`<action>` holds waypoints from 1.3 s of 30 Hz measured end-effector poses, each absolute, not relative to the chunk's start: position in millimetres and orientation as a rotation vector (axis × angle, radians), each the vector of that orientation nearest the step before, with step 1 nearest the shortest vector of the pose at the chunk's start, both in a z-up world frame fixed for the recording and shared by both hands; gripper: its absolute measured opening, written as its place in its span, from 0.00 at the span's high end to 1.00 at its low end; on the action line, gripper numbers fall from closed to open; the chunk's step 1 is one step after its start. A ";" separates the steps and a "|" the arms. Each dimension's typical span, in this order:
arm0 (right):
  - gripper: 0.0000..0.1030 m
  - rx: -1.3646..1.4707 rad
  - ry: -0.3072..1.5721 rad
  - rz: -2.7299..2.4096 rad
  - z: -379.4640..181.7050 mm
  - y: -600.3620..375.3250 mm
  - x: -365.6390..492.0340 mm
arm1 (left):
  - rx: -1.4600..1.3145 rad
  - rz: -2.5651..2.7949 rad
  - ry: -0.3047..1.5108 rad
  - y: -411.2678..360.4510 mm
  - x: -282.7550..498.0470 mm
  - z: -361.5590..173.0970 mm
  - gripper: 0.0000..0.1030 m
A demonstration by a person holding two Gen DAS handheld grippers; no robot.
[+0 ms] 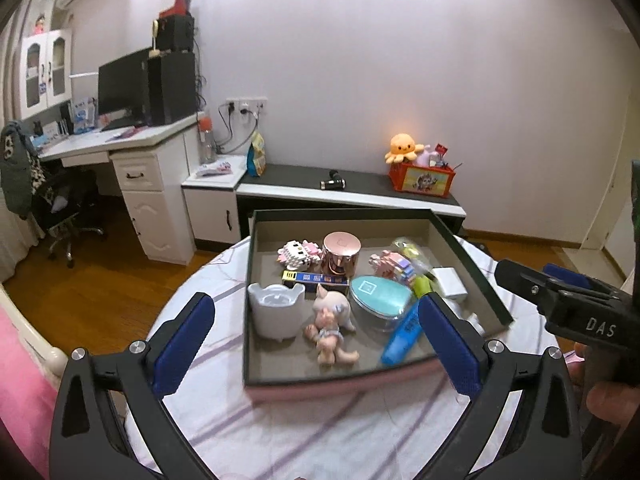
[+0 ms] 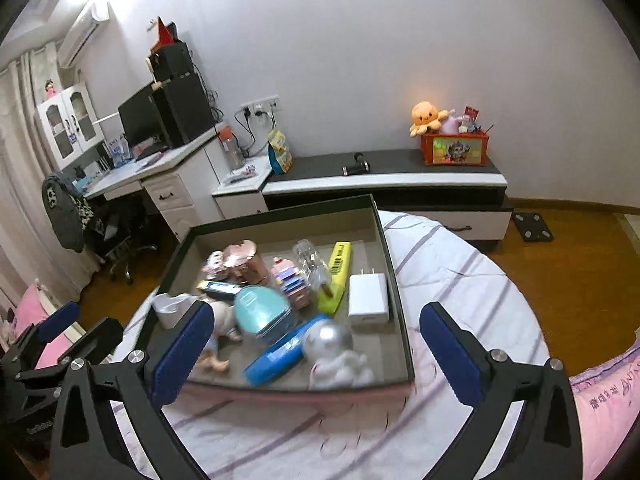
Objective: Organize rigid objects
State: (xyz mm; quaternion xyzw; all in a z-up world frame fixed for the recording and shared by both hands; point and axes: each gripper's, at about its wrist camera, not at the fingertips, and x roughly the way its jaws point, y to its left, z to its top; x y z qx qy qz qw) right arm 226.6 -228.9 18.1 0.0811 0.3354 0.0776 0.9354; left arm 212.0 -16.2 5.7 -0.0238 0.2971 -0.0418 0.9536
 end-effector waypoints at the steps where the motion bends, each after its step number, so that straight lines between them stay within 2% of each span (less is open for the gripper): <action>1: 0.00 0.163 0.674 0.158 22.3 -227.4 216.5 | -0.047 -0.082 0.594 -15.5 201.9 9.8 0.00; 11: 0.00 0.121 0.579 0.158 46.8 -216.2 110.7 | -0.043 -0.079 0.505 -16.5 106.7 42.1 0.00; 22: 0.00 0.106 0.513 0.120 49.1 -221.4 17.5 | -0.037 -0.106 0.469 -26.9 21.2 46.9 0.00; 39: 0.00 0.109 0.448 0.107 57.8 -220.2 -4.1 | -0.064 -0.055 0.449 -9.6 -2.8 50.0 0.00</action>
